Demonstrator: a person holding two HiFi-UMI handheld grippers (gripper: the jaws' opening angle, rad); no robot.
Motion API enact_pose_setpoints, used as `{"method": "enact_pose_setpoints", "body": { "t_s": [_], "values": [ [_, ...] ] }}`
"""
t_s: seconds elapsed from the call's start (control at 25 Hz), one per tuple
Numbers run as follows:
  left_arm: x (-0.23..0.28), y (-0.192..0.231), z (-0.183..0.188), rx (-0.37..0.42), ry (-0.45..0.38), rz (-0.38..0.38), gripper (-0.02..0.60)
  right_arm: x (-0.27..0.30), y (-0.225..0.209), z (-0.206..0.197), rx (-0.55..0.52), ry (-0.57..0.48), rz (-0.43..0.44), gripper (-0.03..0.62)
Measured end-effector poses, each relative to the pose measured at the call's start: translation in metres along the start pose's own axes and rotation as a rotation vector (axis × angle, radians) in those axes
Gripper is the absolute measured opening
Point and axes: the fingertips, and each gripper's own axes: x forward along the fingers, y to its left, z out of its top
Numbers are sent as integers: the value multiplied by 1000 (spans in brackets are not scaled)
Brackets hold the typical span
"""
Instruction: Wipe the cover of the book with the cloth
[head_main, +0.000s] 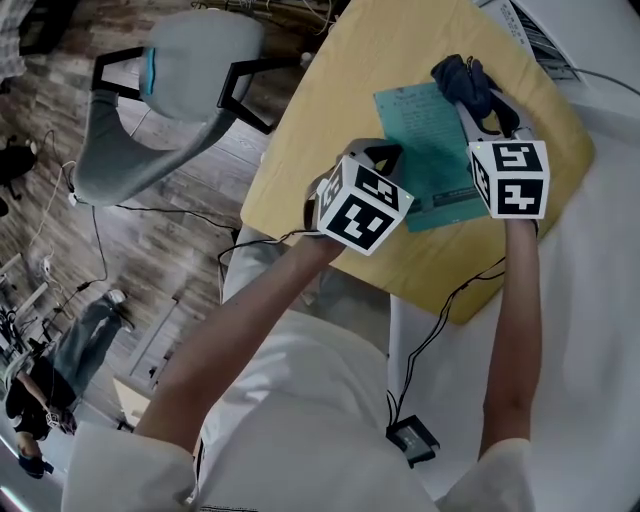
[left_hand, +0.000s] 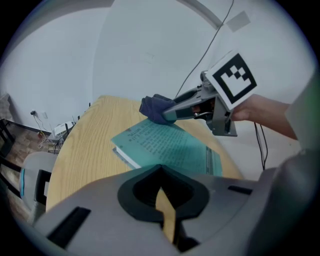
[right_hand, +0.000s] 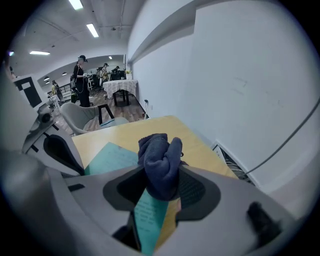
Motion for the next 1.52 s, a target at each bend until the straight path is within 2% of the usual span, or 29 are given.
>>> {"method": "enact_pose_setpoints", "body": {
  "t_s": [0.48,0.6,0.8,1.0,1.28,1.52],
  "values": [
    [0,0,-2,-39,9,4,11,-22,7,-53,89,36,16,189],
    [0,0,-1,-34,9,8,11,-36,12,-72,138,49,11,189],
    [-1,1,-2,-79,12,-9,11,-62,23,-110,232,79,-7,189],
    [-2,1,-3,-67,11,-11,11,-85,35,-142,256,118,-39,189],
    [1,-1,-2,-8,4,-31,11,-111,54,-182,322,189,-84,189],
    [0,1,-9,53,8,-53,11,-137,82,-203,363,263,-179,189]
  ]
}}
